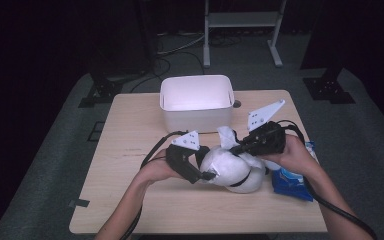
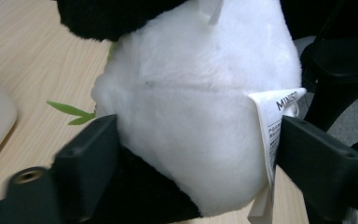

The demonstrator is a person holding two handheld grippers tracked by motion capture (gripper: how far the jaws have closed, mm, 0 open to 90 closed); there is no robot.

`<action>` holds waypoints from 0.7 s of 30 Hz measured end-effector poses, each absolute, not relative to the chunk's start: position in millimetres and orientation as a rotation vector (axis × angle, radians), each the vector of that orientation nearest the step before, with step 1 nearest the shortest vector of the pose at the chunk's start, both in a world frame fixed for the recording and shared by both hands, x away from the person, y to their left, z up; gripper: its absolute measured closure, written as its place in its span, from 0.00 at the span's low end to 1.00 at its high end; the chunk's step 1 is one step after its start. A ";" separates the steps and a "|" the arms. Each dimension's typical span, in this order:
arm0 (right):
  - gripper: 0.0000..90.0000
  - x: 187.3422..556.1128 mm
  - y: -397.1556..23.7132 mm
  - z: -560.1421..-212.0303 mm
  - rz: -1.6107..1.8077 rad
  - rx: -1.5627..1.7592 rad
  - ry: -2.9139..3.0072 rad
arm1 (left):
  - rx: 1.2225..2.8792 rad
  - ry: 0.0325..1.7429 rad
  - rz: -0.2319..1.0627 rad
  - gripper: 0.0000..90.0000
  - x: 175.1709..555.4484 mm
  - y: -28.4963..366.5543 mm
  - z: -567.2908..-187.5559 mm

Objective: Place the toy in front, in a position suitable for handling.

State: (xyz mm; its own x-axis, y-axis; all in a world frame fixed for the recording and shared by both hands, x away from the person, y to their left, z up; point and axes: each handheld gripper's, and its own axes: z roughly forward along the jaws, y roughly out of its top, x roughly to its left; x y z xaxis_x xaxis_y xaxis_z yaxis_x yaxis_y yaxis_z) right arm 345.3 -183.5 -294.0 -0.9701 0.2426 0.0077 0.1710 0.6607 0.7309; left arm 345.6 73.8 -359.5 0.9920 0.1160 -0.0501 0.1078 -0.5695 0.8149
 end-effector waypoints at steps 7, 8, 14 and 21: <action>0.93 348.4 -181.1 -294.1 1.206 0.357 2.774 | 2.172 0.168 0.027 0.50 345.8 78.3 -354.4; 0.93 348.4 -180.9 -293.7 1.208 0.364 2.771 | 2.174 0.174 0.014 0.53 346.2 80.0 -352.7; 0.93 347.9 -173.9 -290.4 1.181 0.350 2.783 | 2.177 0.177 -0.001 0.57 346.6 83.8 -353.0; 0.93 347.2 -151.0 -283.2 1.068 0.270 2.832 | 2.161 0.183 -0.003 0.56 347.2 84.5 -352.9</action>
State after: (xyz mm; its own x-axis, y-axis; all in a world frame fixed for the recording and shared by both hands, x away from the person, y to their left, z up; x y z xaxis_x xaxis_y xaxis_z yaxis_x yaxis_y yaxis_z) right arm 347.2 -151.0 -283.2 -0.9789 0.2013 -0.0340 0.1287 0.7379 0.6625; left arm 347.2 84.5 -352.9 0.9889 0.1303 -0.0716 0.1323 -0.5521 0.8232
